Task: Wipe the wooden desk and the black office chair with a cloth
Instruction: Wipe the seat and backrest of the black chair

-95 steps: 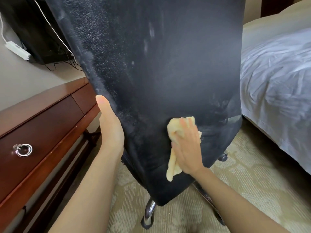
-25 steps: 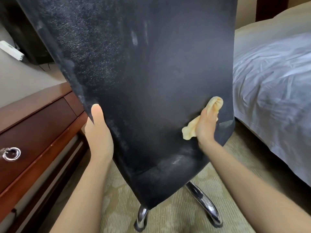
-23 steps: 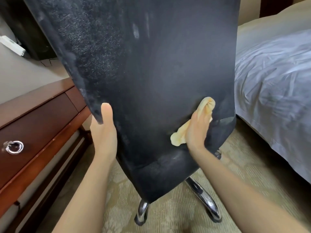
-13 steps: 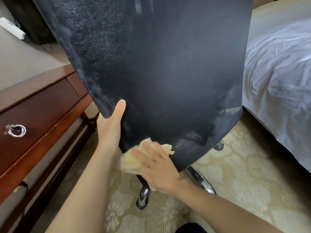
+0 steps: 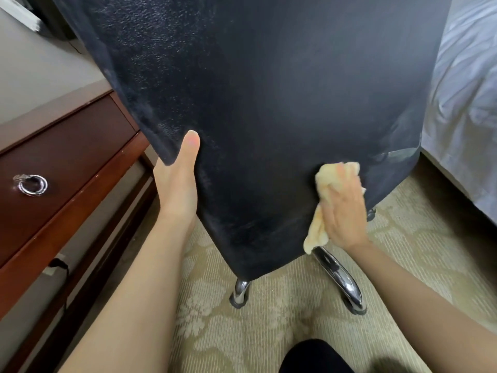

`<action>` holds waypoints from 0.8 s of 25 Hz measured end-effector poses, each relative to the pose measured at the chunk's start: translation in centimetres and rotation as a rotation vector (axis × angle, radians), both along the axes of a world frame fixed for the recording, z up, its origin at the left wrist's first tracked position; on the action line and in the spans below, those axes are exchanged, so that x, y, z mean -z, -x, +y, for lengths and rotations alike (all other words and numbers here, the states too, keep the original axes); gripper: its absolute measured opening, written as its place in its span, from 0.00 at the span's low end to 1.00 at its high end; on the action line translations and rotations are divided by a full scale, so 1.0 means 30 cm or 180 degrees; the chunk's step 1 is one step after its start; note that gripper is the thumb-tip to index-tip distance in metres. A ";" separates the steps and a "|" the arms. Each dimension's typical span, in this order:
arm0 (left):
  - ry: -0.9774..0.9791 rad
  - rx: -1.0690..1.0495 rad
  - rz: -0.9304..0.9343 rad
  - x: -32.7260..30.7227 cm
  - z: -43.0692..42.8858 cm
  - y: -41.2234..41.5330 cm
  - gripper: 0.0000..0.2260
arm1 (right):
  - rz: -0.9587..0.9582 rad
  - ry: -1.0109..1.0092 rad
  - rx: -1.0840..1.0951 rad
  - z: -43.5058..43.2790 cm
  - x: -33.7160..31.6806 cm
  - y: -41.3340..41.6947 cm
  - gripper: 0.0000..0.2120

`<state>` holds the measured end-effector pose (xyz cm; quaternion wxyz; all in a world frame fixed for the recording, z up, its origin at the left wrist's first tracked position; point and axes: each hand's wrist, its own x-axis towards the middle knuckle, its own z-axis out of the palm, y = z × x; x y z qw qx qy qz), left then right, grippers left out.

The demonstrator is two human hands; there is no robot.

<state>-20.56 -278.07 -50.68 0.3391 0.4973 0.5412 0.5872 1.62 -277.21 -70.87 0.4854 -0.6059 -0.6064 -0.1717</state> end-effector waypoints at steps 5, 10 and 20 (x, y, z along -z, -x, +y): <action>-0.0057 0.0075 0.0000 0.004 0.001 0.007 0.15 | 0.3474 0.0060 0.0781 0.056 -0.046 -0.031 0.34; -0.0072 0.0108 -0.0049 0.011 0.008 0.018 0.15 | 0.3265 -0.0004 0.0517 0.000 -0.064 0.223 0.30; -0.0076 0.0068 -0.0332 0.024 0.060 0.100 0.24 | -0.1483 -0.0043 -0.1289 -0.058 0.057 0.555 0.11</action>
